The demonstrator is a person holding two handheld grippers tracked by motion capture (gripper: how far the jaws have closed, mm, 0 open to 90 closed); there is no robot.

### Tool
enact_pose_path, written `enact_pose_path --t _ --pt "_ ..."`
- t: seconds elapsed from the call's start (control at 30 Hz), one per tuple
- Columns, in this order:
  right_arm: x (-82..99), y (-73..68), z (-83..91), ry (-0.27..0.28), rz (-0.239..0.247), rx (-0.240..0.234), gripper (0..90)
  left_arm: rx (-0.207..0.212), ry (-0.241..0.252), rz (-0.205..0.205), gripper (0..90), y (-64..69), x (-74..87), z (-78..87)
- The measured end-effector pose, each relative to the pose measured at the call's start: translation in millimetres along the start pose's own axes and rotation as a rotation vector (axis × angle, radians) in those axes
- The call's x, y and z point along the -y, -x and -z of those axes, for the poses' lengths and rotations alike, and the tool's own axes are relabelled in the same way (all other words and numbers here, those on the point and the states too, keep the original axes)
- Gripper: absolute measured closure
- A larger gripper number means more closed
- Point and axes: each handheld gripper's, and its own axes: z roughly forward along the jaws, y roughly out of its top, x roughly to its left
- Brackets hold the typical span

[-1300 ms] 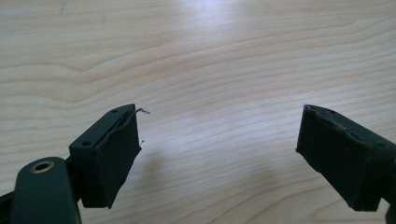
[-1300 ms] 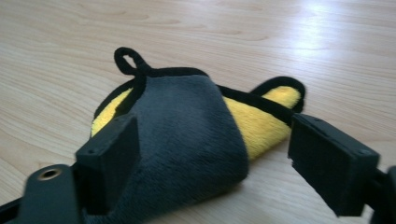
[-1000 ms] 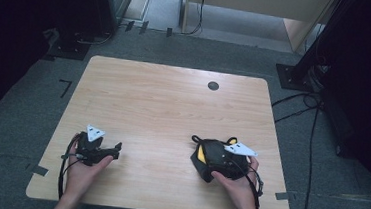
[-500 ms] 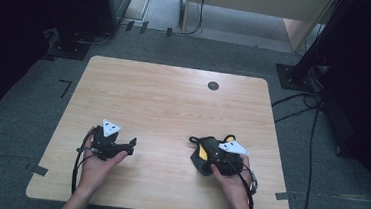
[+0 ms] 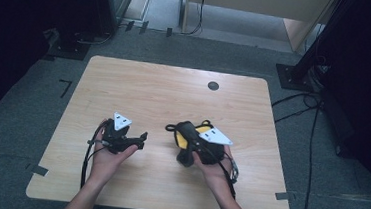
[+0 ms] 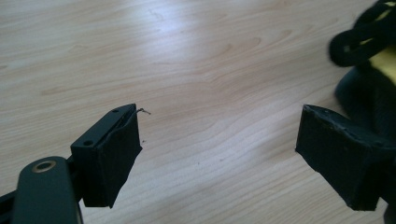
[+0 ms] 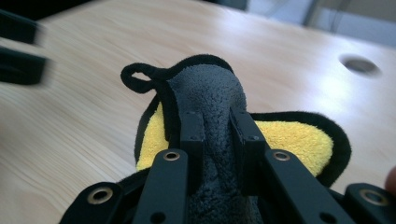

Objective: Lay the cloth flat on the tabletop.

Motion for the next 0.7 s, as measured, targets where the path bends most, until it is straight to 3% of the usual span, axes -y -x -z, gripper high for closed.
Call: enact_pose_path --t 0.13,0.2,0.27,0.4,0.47,0.6,0.7 --pt "-27.4 -31.9 -12.7 0.086 0.055 -0.092 77.1 0.003 0.029 0.005 13.7 -4.1 -2.0 2.4" --pt "-36.6 -43.5 -21.5 0.126 0.054 -0.137 73.2 0.005 0.032 0.009 13.7 -6.9 -1.3 2.9" --pt "-36.7 -44.5 -25.5 0.117 0.033 -0.147 71.7 0.006 0.035 0.016 13.7 -8.9 0.0 3.1" --pt "-26.3 -34.3 -37.5 0.057 -0.014 -0.091 69.3 0.009 0.024 0.011 13.8 -11.5 2.3 2.2" --pt "-21.1 -25.7 -36.8 0.038 -0.031 -0.071 73.0 0.015 0.023 0.013 13.9 -10.6 2.2 0.6" --pt "-17.1 -9.3 -26.1 0.049 -0.038 -0.051 82.7 0.044 0.017 0.003 14.7 -2.7 -0.2 -4.5" --pt "-17.8 -1.6 -18.1 0.059 -0.050 -0.065 86.7 0.090 0.015 -0.026 18.3 8.6 -2.1 -8.0"
